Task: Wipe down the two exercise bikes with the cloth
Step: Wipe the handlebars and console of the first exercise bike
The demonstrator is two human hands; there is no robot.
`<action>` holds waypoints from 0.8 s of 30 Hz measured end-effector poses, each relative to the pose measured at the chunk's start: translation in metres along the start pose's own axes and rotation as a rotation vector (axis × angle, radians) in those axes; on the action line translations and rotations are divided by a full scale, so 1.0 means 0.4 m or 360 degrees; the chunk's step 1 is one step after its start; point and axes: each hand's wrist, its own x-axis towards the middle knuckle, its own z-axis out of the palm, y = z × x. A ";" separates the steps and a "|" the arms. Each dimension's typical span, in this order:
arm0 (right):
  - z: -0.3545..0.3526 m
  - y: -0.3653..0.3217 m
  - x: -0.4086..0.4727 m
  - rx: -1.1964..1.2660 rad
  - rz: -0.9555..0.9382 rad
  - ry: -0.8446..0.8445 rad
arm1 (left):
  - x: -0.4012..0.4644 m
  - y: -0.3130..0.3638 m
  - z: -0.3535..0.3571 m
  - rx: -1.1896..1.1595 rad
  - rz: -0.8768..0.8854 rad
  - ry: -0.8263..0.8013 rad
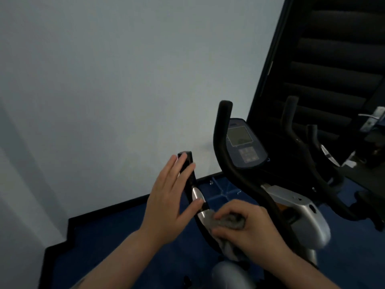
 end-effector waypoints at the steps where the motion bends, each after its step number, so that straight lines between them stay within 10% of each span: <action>1: 0.018 -0.007 0.021 0.0090 0.0026 0.0078 | 0.009 -0.006 -0.011 -0.0021 -0.0010 -0.0021; 10: 0.052 -0.089 0.232 0.0805 -0.0025 0.0333 | 0.021 0.004 -0.051 -0.0487 -0.0291 -0.0060; 18: 0.043 -0.054 0.191 0.0606 0.0032 0.0108 | 0.008 0.014 -0.030 -0.0605 -0.0362 -0.0080; 24: 0.088 -0.122 0.205 0.0506 -0.0136 0.0453 | 0.005 0.022 -0.028 -0.0736 -0.0438 -0.0057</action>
